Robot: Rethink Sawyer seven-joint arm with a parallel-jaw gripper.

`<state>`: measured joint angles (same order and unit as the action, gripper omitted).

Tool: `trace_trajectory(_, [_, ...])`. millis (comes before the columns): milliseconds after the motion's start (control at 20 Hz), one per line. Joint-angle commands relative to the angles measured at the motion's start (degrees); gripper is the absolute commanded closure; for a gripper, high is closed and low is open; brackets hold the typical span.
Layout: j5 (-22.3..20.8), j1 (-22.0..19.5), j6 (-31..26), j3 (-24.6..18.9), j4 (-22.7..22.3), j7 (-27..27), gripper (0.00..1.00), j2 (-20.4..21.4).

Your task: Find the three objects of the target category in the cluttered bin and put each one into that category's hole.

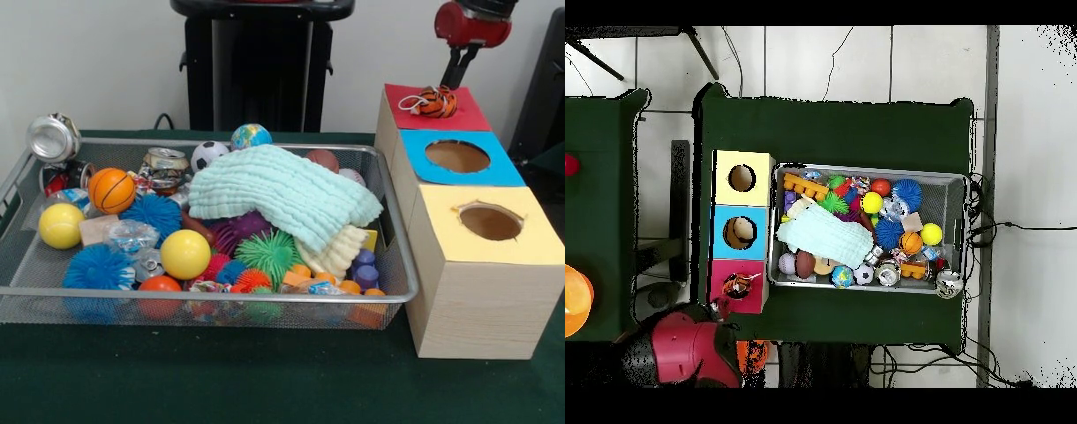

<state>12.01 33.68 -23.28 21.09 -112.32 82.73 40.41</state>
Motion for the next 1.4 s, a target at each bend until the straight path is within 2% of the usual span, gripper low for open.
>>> trace_trajectory(50, [-2.8, 1.8, -7.9, 1.5, 2.8, 12.2, 1.00, -2.2])
trace_trajectory(200, [-2.7, 2.4, -11.9, 2.6, 5.5, 12.0, 1.00, -2.1])
trace_trajectory(650, [-4.5, 3.9, -16.4, 6.1, 8.7, 11.4, 1.00, -0.3])
trace_trajectory(800, [-4.1, 4.4, -13.8, 5.8, 7.9, 12.4, 1.00, -0.3])
trace_trajectory(1050, [-3.1, 3.9, -5.7, 4.4, 5.2, 13.4, 1.00, -0.3])
trace_trajectory(1200, [-1.4, 2.9, 0.8, 2.1, 2.4, 14.6, 1.00, 0.0])
trace_trajectory(1400, [-1.3, 1.9, 1.9, 0.2, 0.6, 13.1, 1.00, -0.3])
